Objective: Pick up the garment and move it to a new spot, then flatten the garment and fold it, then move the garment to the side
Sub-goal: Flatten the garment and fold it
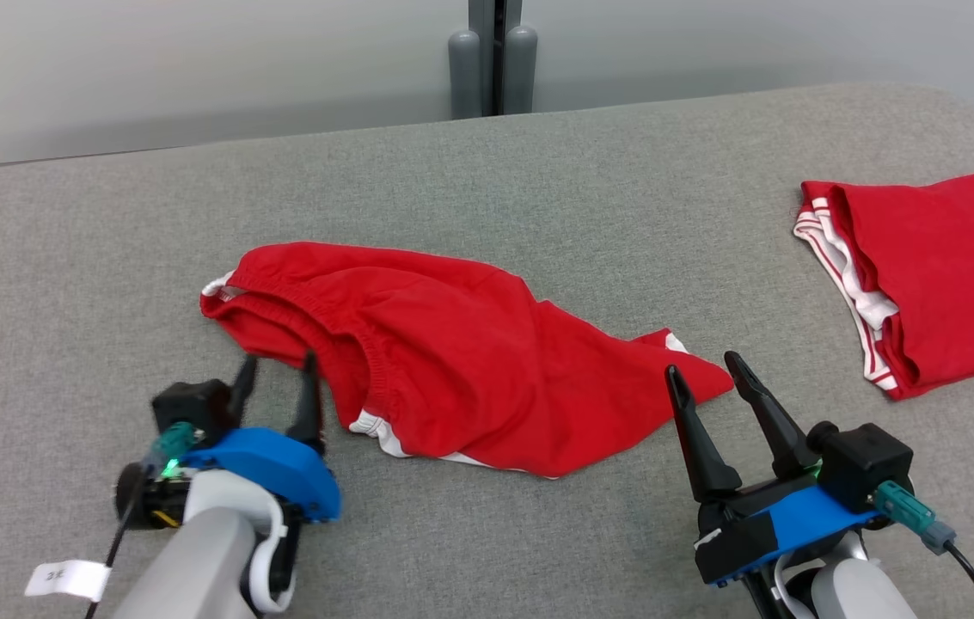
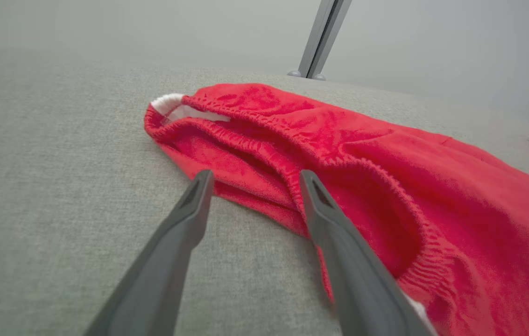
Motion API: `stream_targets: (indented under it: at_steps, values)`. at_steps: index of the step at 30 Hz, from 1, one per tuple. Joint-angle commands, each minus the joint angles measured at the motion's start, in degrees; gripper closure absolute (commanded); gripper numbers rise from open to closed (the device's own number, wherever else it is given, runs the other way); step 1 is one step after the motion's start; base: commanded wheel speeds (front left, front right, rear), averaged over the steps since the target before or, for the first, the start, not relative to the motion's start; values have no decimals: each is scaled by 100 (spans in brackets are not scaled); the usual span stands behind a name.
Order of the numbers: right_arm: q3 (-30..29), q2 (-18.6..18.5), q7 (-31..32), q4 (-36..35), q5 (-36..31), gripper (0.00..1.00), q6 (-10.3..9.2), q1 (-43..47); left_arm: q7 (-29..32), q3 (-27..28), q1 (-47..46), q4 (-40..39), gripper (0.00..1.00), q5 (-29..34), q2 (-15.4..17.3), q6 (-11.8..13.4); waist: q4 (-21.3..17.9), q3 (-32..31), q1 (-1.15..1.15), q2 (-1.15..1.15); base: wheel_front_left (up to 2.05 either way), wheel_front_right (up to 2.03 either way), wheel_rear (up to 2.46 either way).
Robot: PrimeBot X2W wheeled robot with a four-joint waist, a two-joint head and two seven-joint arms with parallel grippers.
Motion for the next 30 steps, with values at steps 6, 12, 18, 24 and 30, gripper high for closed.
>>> stream_targets:
  at_steps: [6, 12, 18, 24, 30]
  values:
    - [-47, -7, 19, -56, 11, 0, 1, 78, 785, -426, 240, -879, 0, -63, -90, -200, -74, -53, 0, 0, 0, 0, 0]
    - [12, -7, 0, -34, 67, 0, 1, 113, 1668, -542, 292, -1105, 0, -313, -71, -92, -235, -122, 0, 0, 0, 0, 0]
    - [11, -6, -30, -36, 79, 0, 1, 130, 1868, -412, 233, -1342, 83, -582, -61, -218, -304, -135, 0, 0, 0, 0, 0]
    - [52, -6, -44, -75, 96, 0, 1, 45, 1398, -96, -17, -1017, 100, -552, -13, 21, -347, -5, 0, 0, 0, 0, 0]
    - [-33, -6, -97, -74, 103, 0, 1, 14, 317, 523, 111, -641, 100, -582, -22, 533, -328, 169, 0, 0, 0, 0, 0]
